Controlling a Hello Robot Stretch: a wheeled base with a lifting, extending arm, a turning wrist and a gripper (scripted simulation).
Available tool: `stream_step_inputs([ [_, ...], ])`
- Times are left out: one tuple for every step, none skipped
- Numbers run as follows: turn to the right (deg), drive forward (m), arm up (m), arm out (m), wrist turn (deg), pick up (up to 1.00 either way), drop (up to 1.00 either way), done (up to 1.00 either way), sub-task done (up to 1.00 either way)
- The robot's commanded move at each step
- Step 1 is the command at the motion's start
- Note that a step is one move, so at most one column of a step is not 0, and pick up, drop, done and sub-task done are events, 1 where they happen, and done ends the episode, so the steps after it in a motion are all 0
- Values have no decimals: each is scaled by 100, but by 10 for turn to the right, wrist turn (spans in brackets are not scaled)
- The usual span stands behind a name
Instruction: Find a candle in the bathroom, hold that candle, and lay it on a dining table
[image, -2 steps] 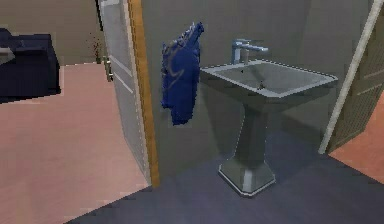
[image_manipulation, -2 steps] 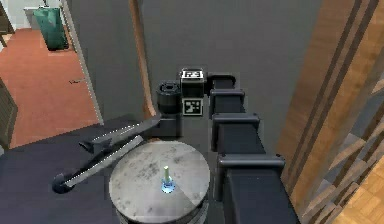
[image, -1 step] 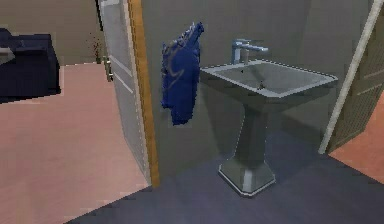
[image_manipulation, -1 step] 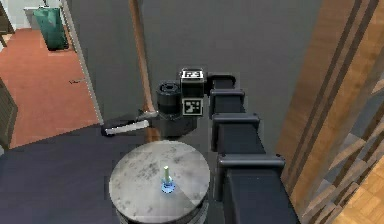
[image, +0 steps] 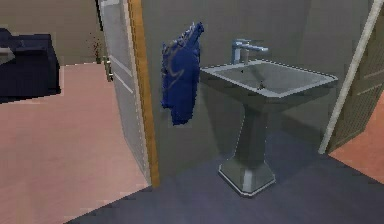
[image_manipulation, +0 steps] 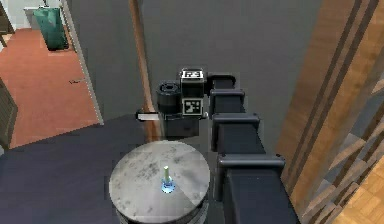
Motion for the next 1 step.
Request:
stream_step_inputs([
  [0, 0, -22, 0, 0, 0, 0, 0, 0],
])
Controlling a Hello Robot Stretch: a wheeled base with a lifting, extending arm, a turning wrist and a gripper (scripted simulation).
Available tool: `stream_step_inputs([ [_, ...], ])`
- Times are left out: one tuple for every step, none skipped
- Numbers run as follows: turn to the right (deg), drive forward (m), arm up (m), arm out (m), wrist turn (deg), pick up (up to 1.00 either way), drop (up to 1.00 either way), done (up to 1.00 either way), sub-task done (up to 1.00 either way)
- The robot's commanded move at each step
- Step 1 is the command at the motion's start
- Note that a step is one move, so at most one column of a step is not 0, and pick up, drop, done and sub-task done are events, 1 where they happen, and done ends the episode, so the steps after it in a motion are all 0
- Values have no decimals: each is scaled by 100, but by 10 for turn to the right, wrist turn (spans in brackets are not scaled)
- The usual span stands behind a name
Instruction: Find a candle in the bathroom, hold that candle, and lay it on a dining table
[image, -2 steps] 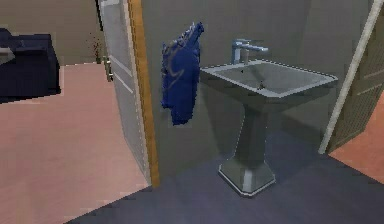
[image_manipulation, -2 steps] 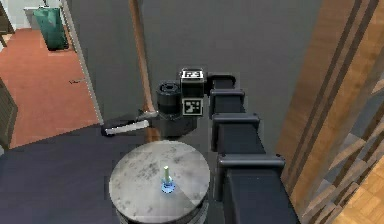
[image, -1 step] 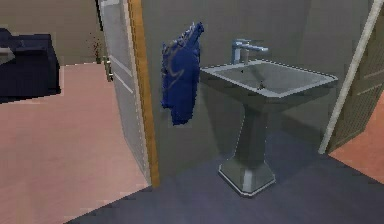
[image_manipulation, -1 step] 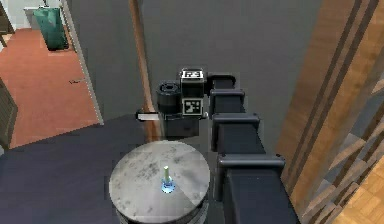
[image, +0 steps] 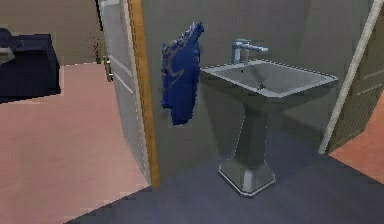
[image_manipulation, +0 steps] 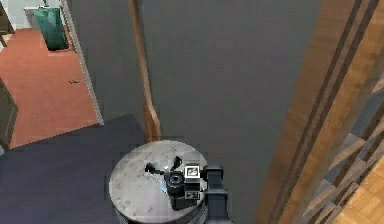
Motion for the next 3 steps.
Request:
stream_step_inputs([
  [0, 0, 0, 0, 0, 100, 0, 0, 0],
  [0, 0, 10, 0, 0, 0, 0, 0, 0],
  [0, 0, 12, 0, 0, 0, 0, 0, 0],
])
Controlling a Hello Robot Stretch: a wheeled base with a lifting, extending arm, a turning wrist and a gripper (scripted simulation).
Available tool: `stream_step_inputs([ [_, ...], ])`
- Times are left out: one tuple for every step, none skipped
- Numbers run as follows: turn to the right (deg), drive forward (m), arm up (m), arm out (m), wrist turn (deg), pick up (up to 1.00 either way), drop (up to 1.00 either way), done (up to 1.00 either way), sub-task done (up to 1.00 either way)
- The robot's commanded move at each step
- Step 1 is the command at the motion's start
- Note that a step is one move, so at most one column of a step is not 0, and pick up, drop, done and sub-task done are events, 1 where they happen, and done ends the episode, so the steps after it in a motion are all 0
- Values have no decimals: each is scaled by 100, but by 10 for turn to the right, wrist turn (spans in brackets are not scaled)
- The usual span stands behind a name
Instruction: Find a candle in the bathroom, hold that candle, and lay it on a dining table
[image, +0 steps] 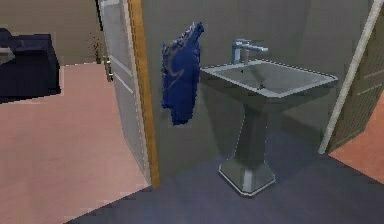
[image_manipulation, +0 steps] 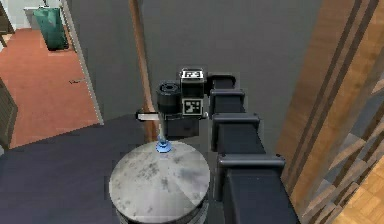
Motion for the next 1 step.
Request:
stream_step_inputs([
  [0, 0, 0, 0, -450, 0, 0, 0, 0],
])
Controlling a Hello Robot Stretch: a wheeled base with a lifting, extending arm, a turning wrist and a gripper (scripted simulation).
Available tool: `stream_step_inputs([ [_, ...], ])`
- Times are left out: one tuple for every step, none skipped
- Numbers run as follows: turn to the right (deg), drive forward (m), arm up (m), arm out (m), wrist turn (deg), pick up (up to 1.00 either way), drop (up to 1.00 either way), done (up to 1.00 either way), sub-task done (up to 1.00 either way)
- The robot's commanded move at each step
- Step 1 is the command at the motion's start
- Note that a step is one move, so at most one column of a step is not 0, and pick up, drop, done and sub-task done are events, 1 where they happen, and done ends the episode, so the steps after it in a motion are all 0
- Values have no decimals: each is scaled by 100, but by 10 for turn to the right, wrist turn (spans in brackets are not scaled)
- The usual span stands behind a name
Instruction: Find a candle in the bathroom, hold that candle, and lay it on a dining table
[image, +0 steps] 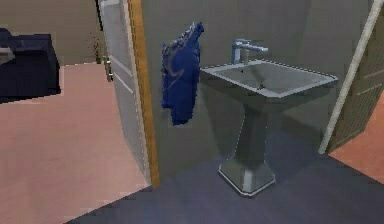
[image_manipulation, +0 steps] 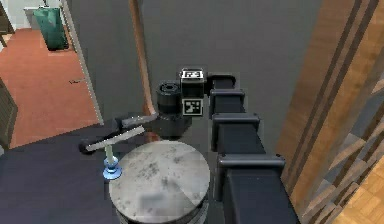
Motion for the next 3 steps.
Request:
stream_step_inputs([
  [0, 0, 0, 0, -450, 0, 0, 0, 0],
  [0, 0, 0, 0, -210, 0, 0, 0, 0],
  [0, 0, 0, -18, 0, 0, 0, 0, 0],
])
